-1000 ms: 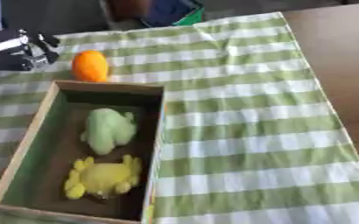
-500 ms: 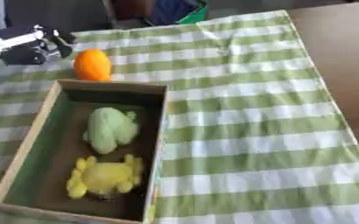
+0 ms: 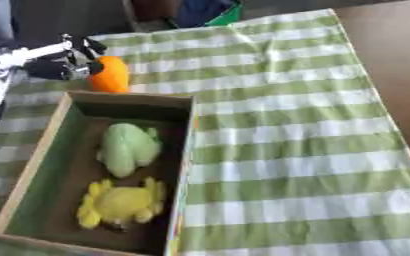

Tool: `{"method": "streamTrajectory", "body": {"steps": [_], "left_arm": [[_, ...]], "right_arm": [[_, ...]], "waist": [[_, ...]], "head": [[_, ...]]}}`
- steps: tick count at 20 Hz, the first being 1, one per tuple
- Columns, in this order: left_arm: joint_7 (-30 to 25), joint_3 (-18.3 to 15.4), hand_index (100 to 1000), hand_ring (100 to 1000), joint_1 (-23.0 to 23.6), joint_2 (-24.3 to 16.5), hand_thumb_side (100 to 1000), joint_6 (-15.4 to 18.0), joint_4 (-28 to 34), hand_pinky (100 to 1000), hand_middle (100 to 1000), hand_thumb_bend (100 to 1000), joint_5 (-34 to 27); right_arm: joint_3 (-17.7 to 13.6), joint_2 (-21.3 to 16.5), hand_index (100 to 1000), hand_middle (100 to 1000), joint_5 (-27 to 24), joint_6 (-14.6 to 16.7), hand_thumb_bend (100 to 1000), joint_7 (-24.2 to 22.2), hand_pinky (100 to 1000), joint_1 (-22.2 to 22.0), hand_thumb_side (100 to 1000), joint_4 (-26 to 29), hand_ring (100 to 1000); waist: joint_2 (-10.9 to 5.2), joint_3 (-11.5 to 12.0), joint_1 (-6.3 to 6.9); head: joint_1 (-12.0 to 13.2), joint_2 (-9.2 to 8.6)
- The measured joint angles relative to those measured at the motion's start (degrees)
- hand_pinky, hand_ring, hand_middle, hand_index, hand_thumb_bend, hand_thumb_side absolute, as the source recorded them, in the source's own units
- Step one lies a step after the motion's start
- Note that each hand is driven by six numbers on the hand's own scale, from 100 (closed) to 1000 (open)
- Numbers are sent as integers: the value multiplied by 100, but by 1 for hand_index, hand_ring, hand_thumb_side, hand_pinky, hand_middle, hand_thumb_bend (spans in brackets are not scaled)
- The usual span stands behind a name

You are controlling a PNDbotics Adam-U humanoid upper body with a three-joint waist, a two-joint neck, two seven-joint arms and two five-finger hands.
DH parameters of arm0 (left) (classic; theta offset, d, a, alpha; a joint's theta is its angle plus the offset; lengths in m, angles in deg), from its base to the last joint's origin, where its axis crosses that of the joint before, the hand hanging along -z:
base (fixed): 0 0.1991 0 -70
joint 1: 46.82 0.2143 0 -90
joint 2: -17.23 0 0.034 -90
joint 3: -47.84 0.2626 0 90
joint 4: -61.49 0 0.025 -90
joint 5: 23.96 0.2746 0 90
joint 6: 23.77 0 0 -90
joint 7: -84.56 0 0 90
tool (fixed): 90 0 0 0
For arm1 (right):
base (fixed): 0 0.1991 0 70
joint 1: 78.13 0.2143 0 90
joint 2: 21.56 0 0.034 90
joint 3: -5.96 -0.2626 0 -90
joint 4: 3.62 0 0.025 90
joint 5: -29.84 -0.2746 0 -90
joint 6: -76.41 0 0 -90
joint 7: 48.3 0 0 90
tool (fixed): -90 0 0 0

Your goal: Pick up objects on the table and place them in the box.

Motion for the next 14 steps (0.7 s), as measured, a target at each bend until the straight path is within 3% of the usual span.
{"method": "streamTrajectory", "body": {"steps": [5,14], "left_arm": [[160,0,961,839,-3,1,909,-53,-45,601,843,364,338],[1084,0,953,843,-13,54,903,-270,-300,601,844,368,1447]], "right_arm": [[27,11,839,564,0,-17,100,-33,734,4,844,0,721],[58,42,839,561,-1,-60,100,-108,734,23,839,0,721]], "waist": [[20,-5,24],[91,-62,63]], "head": [[11,-34],[53,-46]]}}
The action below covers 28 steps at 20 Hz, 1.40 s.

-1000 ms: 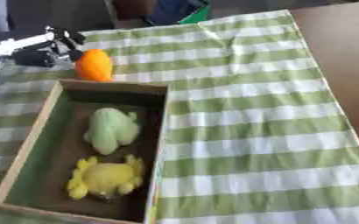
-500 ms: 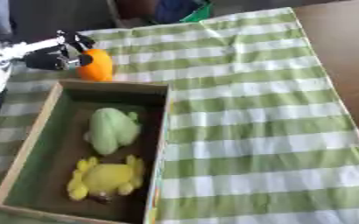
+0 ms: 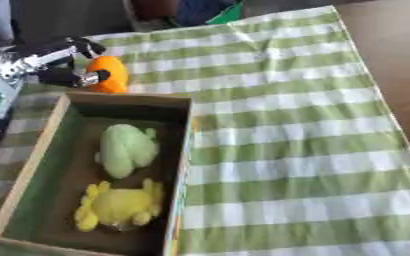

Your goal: Pick up objects on the table and place them in the box.

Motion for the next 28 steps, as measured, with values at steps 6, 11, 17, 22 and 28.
{"method": "streamTrajectory", "body": {"steps": [6,11,17,22,28], "left_arm": [[79,0,817,814,0,43,818,40,-137,555,798,268,90],[135,-2,720,801,0,43,771,-25,-200,532,771,189,87],[215,-40,601,738,-8,45,315,-124,-232,474,698,100,-23],[124,-75,567,702,-8,96,244,-97,-148,452,665,100,-406],[-31,-72,481,655,-2,96,248,-142,47,419,616,100,-943]], "right_arm": [[0,1,840,560,0,-18,100,-18,734,-3,839,0,720],[-2,2,840,559,0,-36,100,-36,734,-22,838,0,719],[-34,6,839,557,7,-51,100,-49,734,-36,839,0,719],[-40,9,836,556,48,-72,100,-43,734,-82,840,0,719],[-50,45,834,556,53,-87,100,-49,734,-122,840,0,719]], "waist": [[23,-4,11],[47,-19,51],[63,-23,64],[63,32,63],[49,57,33]], "head": [[1,0],[-5,0],[-25,2],[-49,16],[-49,58]]}}
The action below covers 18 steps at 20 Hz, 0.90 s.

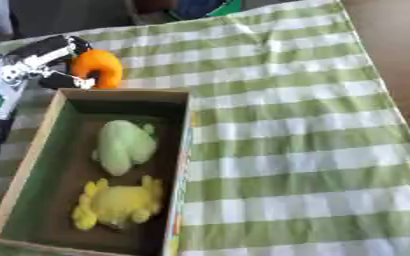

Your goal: Pick up objects on the table and place them in the box.

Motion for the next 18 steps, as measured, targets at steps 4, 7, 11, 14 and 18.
{"method": "streamTrajectory", "body": {"steps": [4,7,11,14,18], "left_arm": [[91,17,387,630,34,-1,256,-140,84,403,589,100,-344],[210,38,306,606,52,-4,263,-217,175,389,561,100,-576],[411,38,250,587,54,-10,275,-269,359,374,544,100,-892],[541,37,225,582,57,-25,286,-291,527,370,540,100,-1134],[635,66,213,579,81,-84,299,-253,792,370,536,100,-1376]], "right_arm": [[-12,6,833,557,0,-9,100,5,734,-1,841,0,720],[-17,7,832,558,0,-9,100,15,734,-2,841,0,720],[-17,9,831,558,-3,-10,100,38,734,-4,841,0,721],[-17,12,830,559,-7,-7,100,53,734,-4,842,0,721],[-17,13,828,559,-12,-4,100,91,733,-5,843,0,721]], "waist": [[-33,7,-7],[-89,36,-30],[-149,70,-40],[-200,83,-55],[-281,116,-96]], "head": [[-8,6],[-27,41],[-59,55],[-83,57],[-109,97]]}}
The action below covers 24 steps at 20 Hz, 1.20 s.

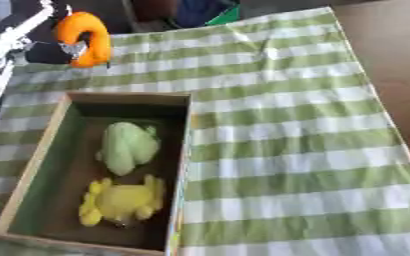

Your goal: Pick up objects on the table and place them in the box.

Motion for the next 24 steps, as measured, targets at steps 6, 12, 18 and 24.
{"method": "streamTrajectory", "body": {"steps": [6,12,18,24], "left_arm": [[131,216,203,573,47,-32,327,226,569,351,528,100,-161],[226,615,204,572,173,-74,343,549,1339,353,524,100,-408],[199,1067,208,549,377,-104,324,838,2027,333,497,100,-422],[-88,1498,212,508,677,28,305,1188,2409,286,486,100,-43]], "right_arm": [[-1,11,826,561,-27,16,100,70,732,-3,846,0,722],[-2,25,823,562,-69,34,100,185,731,-4,849,0,722],[-37,28,822,564,-81,61,100,317,729,-44,852,0,722],[-41,28,822,563,-94,104,100,410,729,-49,854,0,721]], "waist": [[-153,46,-86],[-309,123,-191],[-427,156,-274],[-494,248,-367]], "head": [[-40,60],[-97,156],[-157,208],[-260,259]]}}
